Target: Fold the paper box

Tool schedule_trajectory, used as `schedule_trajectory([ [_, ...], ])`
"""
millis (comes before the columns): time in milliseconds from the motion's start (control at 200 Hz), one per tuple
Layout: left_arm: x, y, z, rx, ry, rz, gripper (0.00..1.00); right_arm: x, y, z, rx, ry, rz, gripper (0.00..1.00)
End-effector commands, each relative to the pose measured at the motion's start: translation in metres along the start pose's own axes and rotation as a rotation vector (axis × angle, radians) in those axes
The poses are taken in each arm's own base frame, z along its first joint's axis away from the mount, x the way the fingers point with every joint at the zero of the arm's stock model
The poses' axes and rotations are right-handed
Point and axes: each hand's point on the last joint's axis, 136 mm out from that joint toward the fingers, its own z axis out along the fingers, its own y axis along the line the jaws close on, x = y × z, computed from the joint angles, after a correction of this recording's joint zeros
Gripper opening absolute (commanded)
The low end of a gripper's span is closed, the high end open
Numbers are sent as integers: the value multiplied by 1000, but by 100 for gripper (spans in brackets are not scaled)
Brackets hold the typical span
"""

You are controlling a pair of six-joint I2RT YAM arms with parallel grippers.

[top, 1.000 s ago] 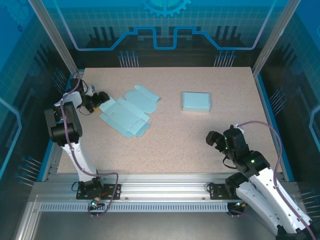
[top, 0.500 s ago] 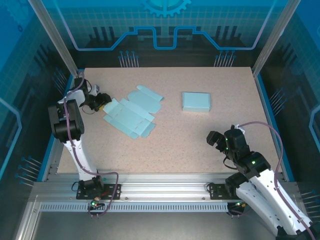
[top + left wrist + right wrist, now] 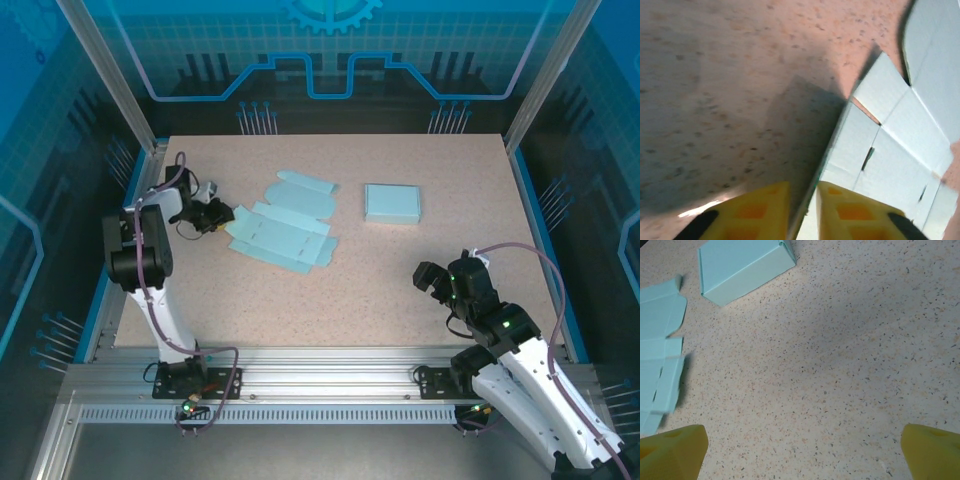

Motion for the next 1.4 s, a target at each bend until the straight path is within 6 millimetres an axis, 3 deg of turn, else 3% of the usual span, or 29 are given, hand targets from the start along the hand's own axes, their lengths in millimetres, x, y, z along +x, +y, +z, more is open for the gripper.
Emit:
schedule_trajectory([
  [0,3,-24,-13,61,-29,37,10,-1,-1,-3,-3,-9,7,100],
  [185,9,-37,-31,84,-92,44,0,1,8,0,-63,-5,30,100],
  [290,14,-57,-51,116,-157,94,0,0,17,3,-98,2,23,100],
  [570,40,-154,-111,77,-252,617,0,-14,81,-4,-318,39,-179,100],
  [770,71,-226,-148,105,-274,991,0,-48,147,-38,-534,-36,-420,100],
  [916,92,-266,-180,148,-339,1232,0,-75,196,-65,-666,-84,-597,100],
  [1046,115,-295,-207,222,-393,1422,0,-87,239,-82,-800,-78,-743,96],
  [1156,121,-306,-214,236,-386,1489,0,-89,275,-108,-960,-82,-863,80],
  [1396,134,-311,-197,253,-284,1592,0,-65,319,-162,-1188,-89,-1152,72],
])
